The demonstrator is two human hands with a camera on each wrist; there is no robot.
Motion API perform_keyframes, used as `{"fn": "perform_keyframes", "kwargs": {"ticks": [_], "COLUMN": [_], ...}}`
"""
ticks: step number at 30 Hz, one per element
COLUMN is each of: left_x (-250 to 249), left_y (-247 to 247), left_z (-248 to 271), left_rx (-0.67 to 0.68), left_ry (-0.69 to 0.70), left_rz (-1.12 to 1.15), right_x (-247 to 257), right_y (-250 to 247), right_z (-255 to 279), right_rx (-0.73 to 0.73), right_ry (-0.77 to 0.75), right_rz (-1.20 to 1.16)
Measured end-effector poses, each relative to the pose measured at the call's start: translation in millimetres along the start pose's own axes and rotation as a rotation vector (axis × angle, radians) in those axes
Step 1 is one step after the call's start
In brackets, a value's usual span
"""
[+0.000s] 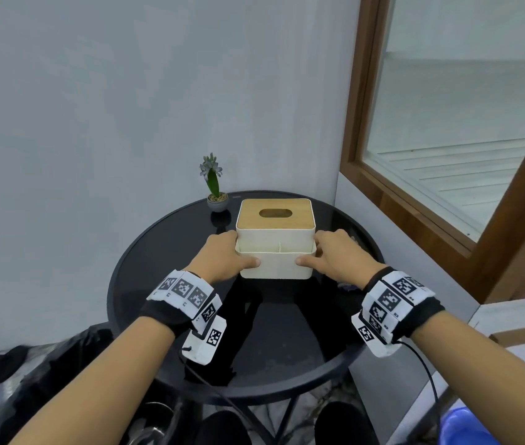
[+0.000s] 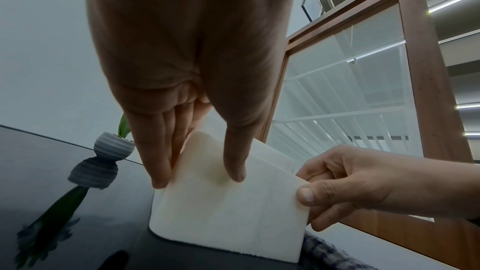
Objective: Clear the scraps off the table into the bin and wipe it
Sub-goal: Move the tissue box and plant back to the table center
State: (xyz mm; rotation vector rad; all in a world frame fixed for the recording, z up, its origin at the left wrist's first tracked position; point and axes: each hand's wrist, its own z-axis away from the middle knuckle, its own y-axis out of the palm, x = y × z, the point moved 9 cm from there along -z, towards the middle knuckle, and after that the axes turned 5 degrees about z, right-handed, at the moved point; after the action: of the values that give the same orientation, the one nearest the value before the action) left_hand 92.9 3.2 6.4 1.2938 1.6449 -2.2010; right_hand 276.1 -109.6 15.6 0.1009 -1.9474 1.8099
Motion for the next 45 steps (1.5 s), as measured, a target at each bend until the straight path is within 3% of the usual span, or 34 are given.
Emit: {"fn": "perform_keyframes", "kwargs": {"ticks": [18, 45], "left_x": [1.8, -0.1], "left_y": [-0.2, 9.6], "left_z": [6.5, -2.9], "left_rx": [-0.043, -0.047], "left_ry": [0.017, -0.029], "left_rz": [0.048, -0.037], "right_x": [-2.3, -22.5], "right_y": [3.7, 9.3], "right_z": [2.9, -27.1], "right_rx": [-0.032, 0.022], "right_ry": [0.014, 0.029], "right_rz": [-0.103, -0.036]}}
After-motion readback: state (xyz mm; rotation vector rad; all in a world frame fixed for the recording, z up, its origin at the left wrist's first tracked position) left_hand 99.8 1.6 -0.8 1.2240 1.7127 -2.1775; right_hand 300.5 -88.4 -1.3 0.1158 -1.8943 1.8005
